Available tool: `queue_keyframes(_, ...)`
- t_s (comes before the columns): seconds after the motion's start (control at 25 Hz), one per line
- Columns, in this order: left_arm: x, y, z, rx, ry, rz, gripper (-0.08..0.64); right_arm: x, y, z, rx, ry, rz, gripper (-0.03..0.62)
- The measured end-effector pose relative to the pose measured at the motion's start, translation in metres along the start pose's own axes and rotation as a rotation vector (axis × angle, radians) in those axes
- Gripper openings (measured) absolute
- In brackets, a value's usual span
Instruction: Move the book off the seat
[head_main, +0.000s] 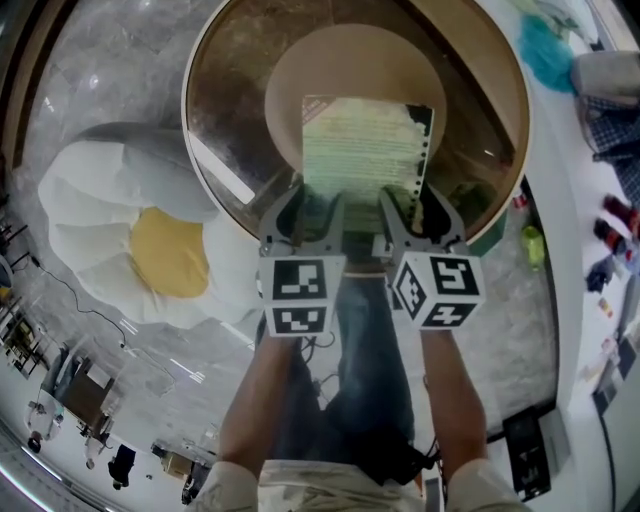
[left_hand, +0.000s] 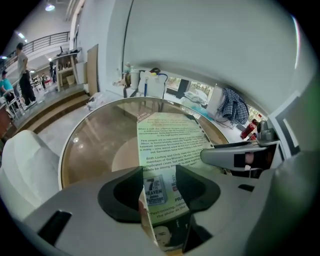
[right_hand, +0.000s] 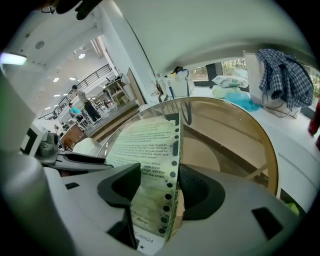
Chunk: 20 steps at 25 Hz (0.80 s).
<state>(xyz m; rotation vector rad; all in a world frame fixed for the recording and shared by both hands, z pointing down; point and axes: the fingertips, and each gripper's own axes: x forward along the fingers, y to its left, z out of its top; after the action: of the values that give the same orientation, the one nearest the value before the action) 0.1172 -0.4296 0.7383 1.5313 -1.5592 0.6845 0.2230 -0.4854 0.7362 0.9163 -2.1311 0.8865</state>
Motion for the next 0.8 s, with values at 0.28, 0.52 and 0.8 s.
queue_keyframes(0.28,0.013,0.003,-0.013,-0.039,0.03,-0.03,0.209,0.012,-0.003,-0.011,0.0,0.029,-0.016,0.252)
queue_keyframes(0.52,0.013,0.004,-0.01,-0.027,0.011,-0.051,0.209,0.012,-0.004,-0.009,0.013,0.019,-0.015,0.253)
queue_keyframes(0.8,-0.005,0.013,0.01,0.034,-0.05,0.015,0.209,-0.007,0.001,0.016,0.001,-0.045,-0.033,0.253)
